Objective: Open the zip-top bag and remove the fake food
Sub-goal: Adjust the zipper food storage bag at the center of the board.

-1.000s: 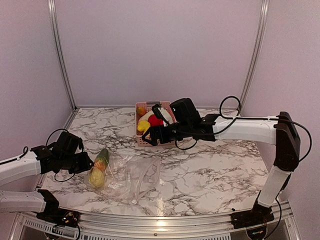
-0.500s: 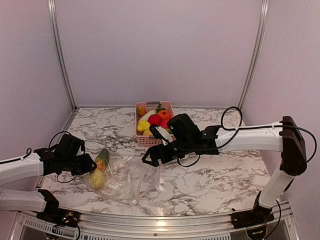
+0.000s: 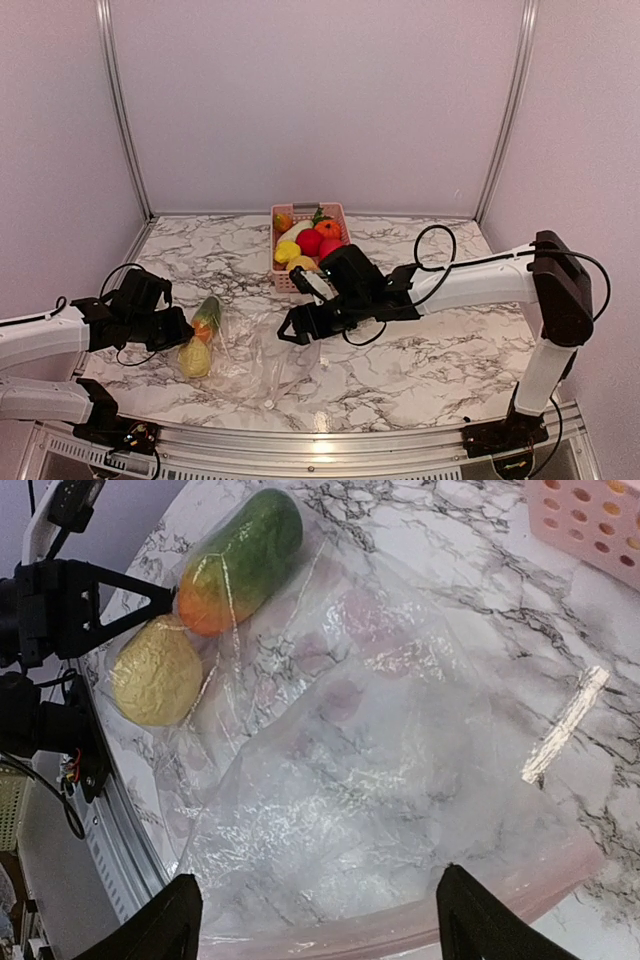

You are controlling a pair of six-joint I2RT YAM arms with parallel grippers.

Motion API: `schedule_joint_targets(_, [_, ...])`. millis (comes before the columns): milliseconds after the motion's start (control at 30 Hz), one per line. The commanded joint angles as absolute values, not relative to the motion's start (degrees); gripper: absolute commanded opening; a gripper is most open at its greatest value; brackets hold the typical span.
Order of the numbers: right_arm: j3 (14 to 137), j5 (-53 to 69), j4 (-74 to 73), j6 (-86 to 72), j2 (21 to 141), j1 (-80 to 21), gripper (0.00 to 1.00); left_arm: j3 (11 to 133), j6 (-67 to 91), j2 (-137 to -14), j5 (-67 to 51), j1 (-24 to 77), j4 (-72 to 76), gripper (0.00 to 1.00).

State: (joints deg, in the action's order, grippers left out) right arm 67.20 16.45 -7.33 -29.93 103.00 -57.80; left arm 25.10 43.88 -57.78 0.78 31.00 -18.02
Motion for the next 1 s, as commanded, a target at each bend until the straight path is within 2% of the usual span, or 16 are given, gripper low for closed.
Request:
schedule_joint_targets(0, [67.8,16.79,-5.95,-31.44,104.77,-58.18,0.75,24.68,43.36,-58.18,-1.21,30.87,-16.61,0.04])
schedule_joint_targets(67, [68.36,15.98,-6.85,-31.32,105.4,-58.13,0.71,24.86,43.03,-57.86,-1.64,30.94,-16.77,0.0])
schedule_joint_targets(167, [68.99,13.28,-8.95,-30.65,105.67,-58.22,0.65,25.41,42.72,-56.88,-1.67,30.98,-17.51,0.0])
schedule_joint_targets(267, [69.07,11.01,-10.59,-29.91,105.15,-58.15,0.65,26.02,42.56,-54.9,-1.71,30.94,-18.36,0.0])
schedule_joint_targets(567, [69.11,8.98,-14.85,-29.6,101.35,-58.18,0.84,27.77,43.02,-51.69,-2.63,31.58,-19.87,0.0])
schedule_joint_targets(667, [68.13,7.69,-16.01,-29.88,100.36,-58.18,0.87,28.25,43.29,-51.22,-2.64,31.86,-19.93,0.0])
schedule_joint_targets(967, [67.34,10.98,-16.29,-31.1,100.81,-59.06,0.86,29.56,44.04,-50.95,-2.46,32.99,-19.9,0.0])
